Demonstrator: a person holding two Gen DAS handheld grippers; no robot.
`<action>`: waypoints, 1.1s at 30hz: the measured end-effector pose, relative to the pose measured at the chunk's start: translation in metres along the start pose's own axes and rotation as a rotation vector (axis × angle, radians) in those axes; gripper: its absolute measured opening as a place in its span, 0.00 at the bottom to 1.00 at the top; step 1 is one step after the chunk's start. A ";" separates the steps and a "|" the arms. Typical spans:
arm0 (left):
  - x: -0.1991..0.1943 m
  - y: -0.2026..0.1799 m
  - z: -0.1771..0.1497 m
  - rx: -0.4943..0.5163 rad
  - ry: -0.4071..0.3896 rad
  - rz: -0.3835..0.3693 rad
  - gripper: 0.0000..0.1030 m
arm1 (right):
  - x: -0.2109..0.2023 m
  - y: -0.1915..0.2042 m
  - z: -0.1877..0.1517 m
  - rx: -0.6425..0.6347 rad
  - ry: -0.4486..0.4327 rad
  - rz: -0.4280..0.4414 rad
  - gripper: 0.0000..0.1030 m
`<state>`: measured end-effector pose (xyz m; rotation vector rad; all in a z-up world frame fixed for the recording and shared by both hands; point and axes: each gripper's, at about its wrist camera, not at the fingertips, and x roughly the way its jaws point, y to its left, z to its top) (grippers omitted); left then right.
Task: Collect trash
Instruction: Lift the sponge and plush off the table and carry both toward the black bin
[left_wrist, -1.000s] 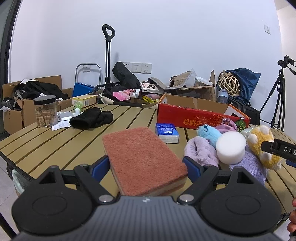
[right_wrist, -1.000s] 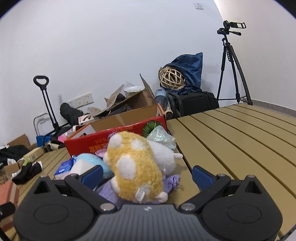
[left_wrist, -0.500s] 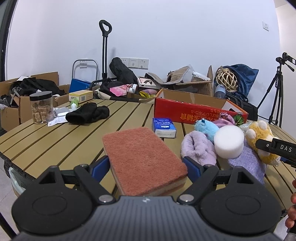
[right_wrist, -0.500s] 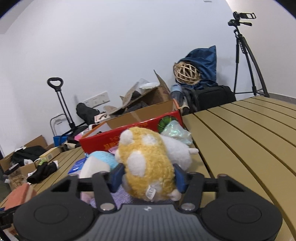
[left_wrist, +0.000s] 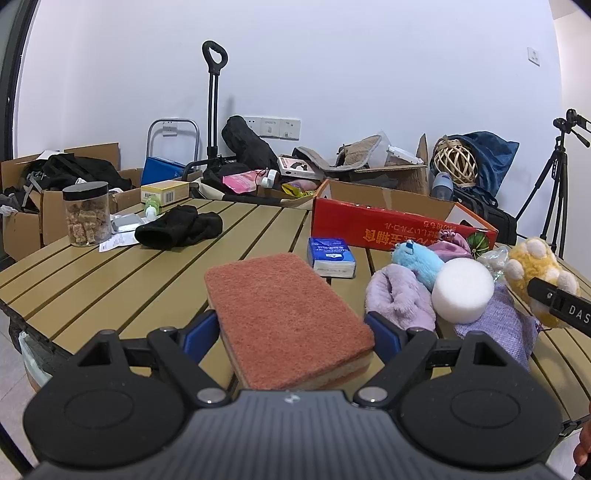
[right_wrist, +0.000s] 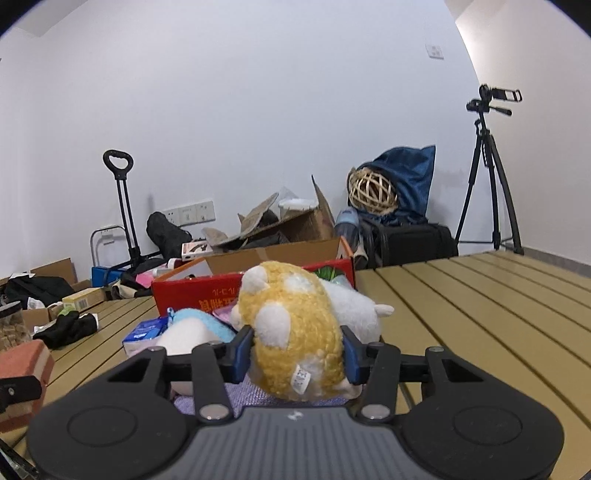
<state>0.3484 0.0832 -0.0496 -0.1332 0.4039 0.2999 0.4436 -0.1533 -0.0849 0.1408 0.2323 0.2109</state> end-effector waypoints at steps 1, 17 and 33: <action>-0.001 0.001 0.000 -0.001 -0.002 0.000 0.84 | -0.001 -0.001 0.001 -0.002 -0.006 0.000 0.45; -0.025 0.003 0.007 -0.024 -0.021 -0.072 0.84 | -0.065 0.009 0.011 -0.106 -0.111 0.065 0.45; -0.095 0.018 -0.012 0.039 -0.082 -0.101 0.84 | -0.140 0.024 -0.008 -0.182 -0.112 0.159 0.45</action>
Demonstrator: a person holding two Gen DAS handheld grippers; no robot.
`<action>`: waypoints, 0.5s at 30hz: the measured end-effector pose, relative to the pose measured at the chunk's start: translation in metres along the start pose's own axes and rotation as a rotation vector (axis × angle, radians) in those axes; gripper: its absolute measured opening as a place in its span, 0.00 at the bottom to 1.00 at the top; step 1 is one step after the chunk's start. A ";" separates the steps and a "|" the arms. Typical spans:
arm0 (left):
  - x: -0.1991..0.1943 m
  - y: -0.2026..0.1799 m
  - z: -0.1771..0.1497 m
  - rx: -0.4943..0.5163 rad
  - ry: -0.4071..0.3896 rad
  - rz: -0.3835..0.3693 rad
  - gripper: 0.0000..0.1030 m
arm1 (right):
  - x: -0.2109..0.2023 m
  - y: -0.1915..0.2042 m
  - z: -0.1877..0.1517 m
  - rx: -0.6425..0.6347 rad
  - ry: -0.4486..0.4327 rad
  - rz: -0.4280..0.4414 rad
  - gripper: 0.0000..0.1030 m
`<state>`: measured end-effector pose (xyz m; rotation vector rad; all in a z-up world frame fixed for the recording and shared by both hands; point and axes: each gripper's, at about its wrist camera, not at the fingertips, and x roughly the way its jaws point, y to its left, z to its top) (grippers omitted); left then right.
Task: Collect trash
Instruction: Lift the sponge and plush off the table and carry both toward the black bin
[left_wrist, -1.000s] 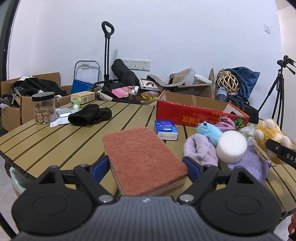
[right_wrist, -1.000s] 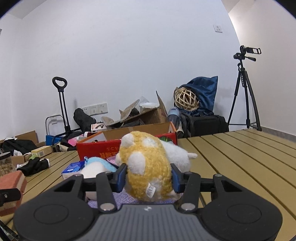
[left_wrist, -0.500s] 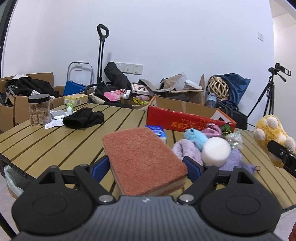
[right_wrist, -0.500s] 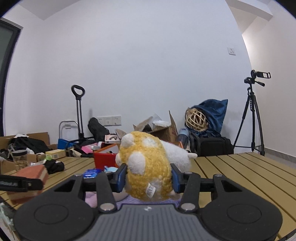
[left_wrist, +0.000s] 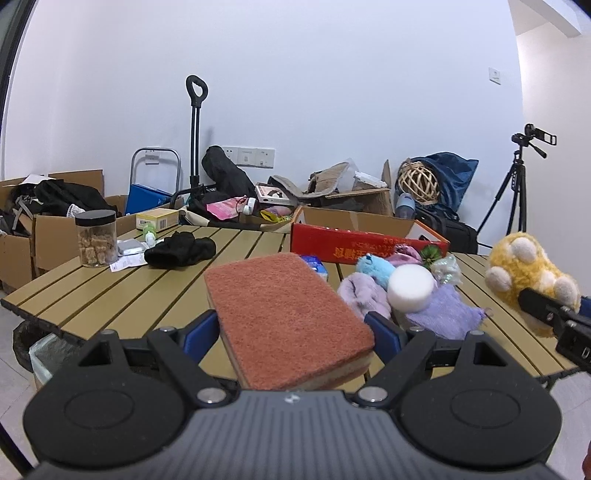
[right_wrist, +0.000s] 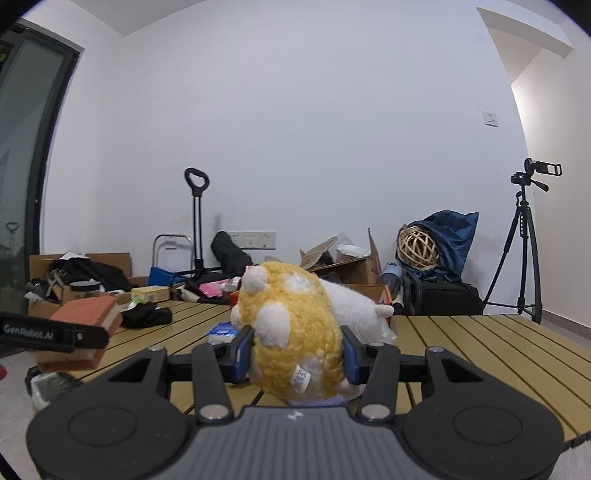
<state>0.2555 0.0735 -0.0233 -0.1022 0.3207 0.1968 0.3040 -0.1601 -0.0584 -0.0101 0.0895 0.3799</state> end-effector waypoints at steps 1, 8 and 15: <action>-0.004 -0.001 -0.002 0.004 -0.002 -0.002 0.84 | -0.004 0.003 -0.002 -0.002 0.006 0.005 0.45; -0.037 -0.006 -0.015 0.015 0.003 -0.030 0.84 | -0.036 0.012 -0.016 0.001 0.061 0.025 0.45; -0.071 -0.009 -0.038 0.052 0.045 -0.050 0.84 | -0.071 0.019 -0.022 -0.010 0.121 0.037 0.45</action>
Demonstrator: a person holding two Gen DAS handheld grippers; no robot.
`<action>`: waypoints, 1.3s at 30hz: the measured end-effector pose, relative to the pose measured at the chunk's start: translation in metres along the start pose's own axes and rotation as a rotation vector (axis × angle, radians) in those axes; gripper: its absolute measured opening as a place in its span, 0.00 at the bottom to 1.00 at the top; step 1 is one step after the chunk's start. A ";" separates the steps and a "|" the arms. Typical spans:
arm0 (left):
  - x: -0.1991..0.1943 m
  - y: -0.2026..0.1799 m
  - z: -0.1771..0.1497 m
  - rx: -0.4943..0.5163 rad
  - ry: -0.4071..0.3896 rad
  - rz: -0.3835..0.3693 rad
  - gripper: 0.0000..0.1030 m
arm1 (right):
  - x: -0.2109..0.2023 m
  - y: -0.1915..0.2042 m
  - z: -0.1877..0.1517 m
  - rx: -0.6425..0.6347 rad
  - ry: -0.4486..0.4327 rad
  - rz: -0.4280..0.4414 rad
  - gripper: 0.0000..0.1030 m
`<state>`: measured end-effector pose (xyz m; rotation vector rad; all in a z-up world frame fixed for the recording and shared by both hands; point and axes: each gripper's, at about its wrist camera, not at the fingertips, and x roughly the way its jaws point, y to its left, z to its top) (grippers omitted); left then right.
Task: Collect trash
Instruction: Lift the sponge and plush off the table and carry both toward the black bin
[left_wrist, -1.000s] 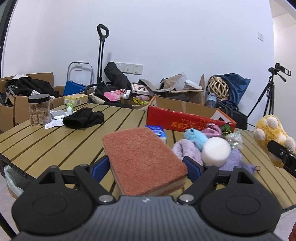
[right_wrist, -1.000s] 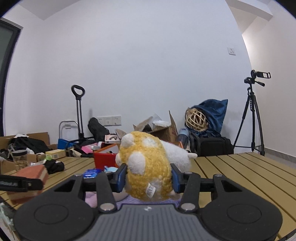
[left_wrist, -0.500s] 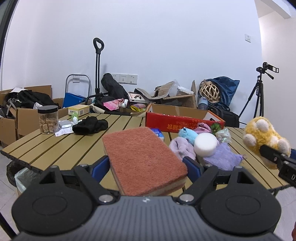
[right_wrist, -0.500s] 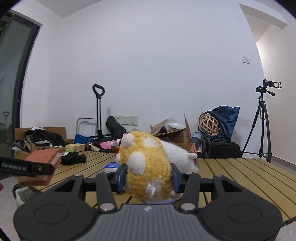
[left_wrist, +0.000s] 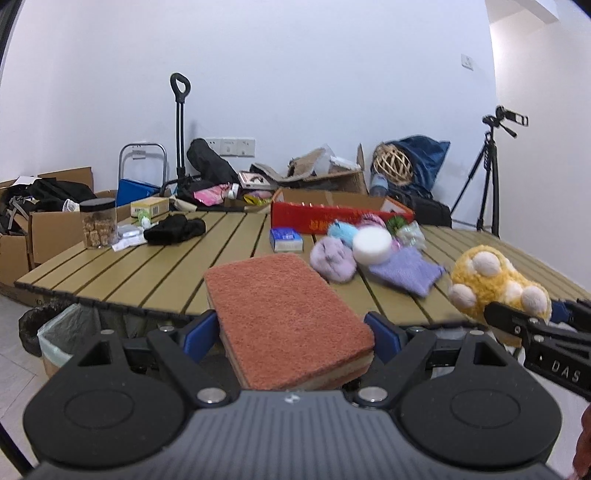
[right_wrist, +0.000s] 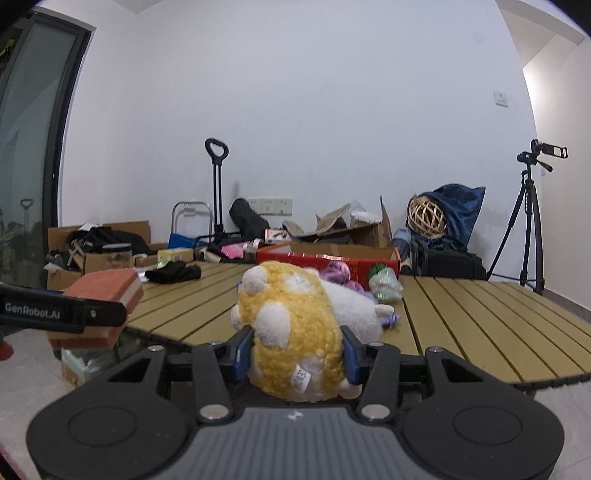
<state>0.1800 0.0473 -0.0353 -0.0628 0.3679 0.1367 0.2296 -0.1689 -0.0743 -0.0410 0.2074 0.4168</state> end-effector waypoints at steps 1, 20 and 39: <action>-0.005 -0.001 -0.004 0.006 0.007 0.000 0.84 | -0.004 0.001 -0.001 -0.002 0.012 0.004 0.45; -0.072 0.002 -0.071 0.059 0.183 -0.039 0.84 | -0.085 0.039 -0.056 -0.024 0.349 0.078 0.45; -0.051 0.019 -0.123 0.001 0.493 -0.046 0.84 | -0.077 0.053 -0.100 0.039 0.663 0.109 0.45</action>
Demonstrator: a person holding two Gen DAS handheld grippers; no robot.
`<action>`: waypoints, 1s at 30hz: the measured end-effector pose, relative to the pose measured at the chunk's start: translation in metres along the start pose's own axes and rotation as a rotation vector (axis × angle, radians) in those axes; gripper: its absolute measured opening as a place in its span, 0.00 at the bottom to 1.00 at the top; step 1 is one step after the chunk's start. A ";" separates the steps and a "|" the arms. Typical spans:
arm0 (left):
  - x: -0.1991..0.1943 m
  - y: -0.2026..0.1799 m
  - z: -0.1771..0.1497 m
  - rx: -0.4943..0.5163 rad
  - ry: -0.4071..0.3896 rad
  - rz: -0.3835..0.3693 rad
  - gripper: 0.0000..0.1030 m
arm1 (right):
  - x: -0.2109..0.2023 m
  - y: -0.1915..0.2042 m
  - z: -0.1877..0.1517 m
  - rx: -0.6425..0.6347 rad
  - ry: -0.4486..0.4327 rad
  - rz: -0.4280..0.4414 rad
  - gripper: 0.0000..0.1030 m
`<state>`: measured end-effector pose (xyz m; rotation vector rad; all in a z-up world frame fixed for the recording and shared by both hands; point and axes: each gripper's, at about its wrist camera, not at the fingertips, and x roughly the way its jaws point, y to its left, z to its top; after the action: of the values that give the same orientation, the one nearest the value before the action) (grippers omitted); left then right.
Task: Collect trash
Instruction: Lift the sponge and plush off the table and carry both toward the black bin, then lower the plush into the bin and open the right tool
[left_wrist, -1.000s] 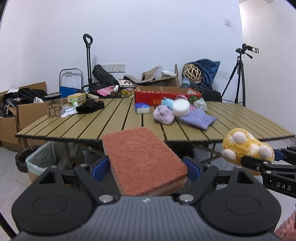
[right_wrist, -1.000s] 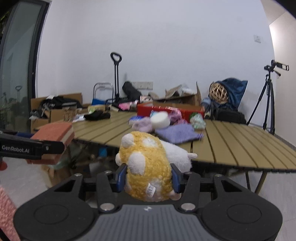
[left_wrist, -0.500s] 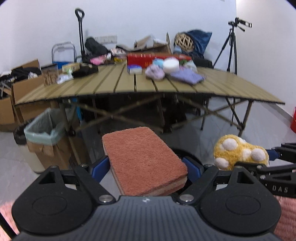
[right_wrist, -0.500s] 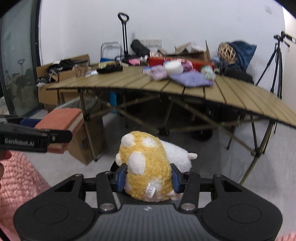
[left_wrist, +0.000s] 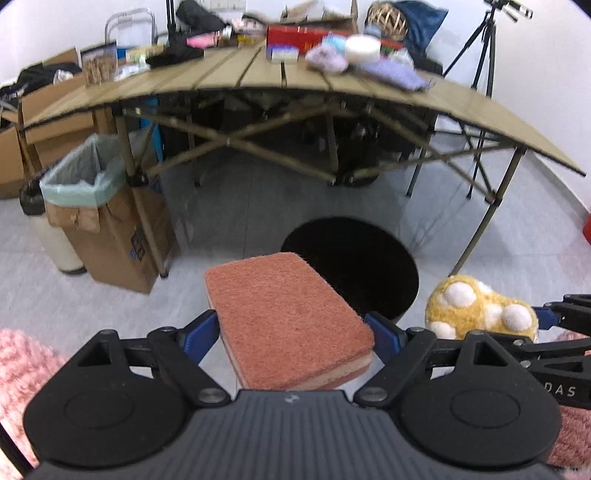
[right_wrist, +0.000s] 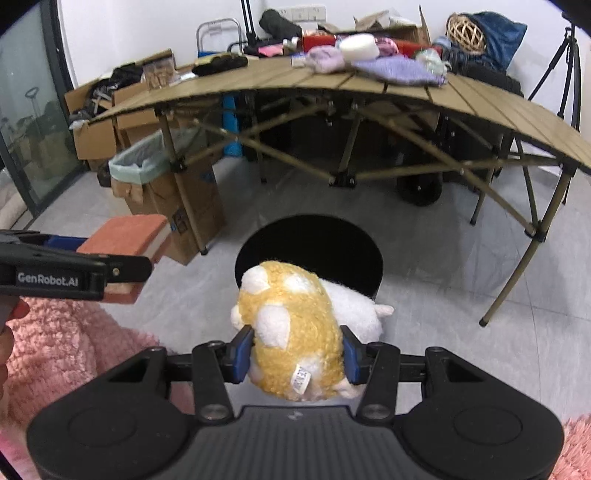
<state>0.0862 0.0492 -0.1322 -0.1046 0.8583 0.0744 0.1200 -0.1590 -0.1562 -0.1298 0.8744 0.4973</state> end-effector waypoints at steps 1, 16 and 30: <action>0.004 0.000 0.000 -0.001 0.010 -0.001 0.84 | 0.003 0.000 0.001 0.000 0.009 -0.001 0.45; 0.046 0.005 0.017 0.000 0.065 0.050 0.84 | 0.064 -0.006 0.031 -0.040 0.065 0.000 0.45; 0.079 0.009 0.039 0.005 0.068 0.094 0.84 | 0.161 -0.014 0.058 -0.092 0.101 0.021 0.45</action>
<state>0.1659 0.0651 -0.1677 -0.0619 0.9316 0.1573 0.2537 -0.0948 -0.2422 -0.2311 0.9525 0.5544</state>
